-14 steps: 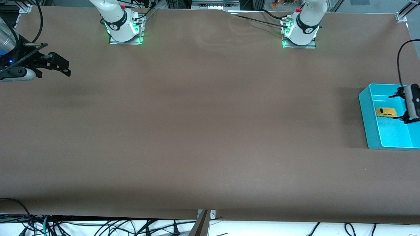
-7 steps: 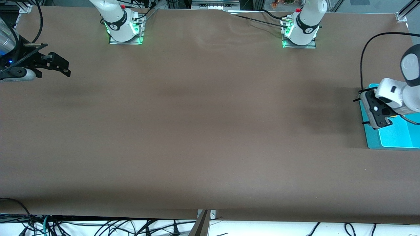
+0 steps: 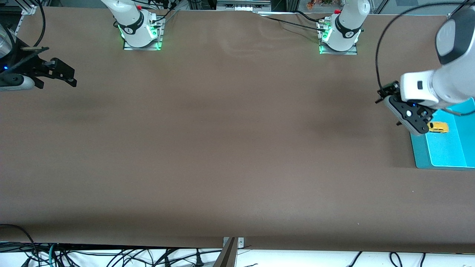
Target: Wind and store yellow beetle car
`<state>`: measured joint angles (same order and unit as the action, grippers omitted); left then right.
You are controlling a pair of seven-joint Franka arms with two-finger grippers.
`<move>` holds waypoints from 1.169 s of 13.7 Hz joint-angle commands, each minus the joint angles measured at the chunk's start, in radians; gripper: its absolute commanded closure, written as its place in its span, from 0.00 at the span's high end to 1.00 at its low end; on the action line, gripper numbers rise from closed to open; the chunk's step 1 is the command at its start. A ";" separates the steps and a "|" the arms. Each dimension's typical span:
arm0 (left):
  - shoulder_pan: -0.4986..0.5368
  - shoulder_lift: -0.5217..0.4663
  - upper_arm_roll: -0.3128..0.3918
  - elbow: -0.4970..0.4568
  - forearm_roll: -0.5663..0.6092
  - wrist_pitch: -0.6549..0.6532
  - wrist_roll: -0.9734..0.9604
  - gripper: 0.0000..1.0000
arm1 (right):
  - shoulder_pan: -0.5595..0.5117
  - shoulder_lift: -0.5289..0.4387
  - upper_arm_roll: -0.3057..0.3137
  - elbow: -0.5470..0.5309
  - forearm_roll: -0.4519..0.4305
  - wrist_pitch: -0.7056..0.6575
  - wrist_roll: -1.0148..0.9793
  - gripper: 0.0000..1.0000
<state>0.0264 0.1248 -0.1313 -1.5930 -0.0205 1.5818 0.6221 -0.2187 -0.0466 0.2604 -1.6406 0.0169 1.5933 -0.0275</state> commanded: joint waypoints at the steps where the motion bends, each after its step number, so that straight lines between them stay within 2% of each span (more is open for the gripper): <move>1: -0.020 0.007 0.009 0.115 0.010 -0.112 -0.207 1.00 | 0.001 0.011 0.000 0.033 -0.002 -0.035 0.003 1.00; 6: -0.019 -0.033 0.015 0.119 -0.030 -0.197 -0.522 1.00 | 0.001 0.013 0.000 0.031 0.000 -0.035 0.003 1.00; 12: -0.036 -0.027 0.018 0.106 -0.021 -0.180 -0.536 1.00 | -0.001 0.013 0.000 0.031 0.000 -0.033 0.003 1.00; 16: -0.031 -0.036 0.019 0.097 -0.056 -0.164 -0.547 1.00 | 0.001 0.013 0.000 0.031 0.000 -0.033 0.005 1.00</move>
<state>0.0021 0.1050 -0.1208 -1.4914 -0.0548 1.4104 0.0928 -0.2187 -0.0445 0.2604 -1.6358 0.0169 1.5827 -0.0275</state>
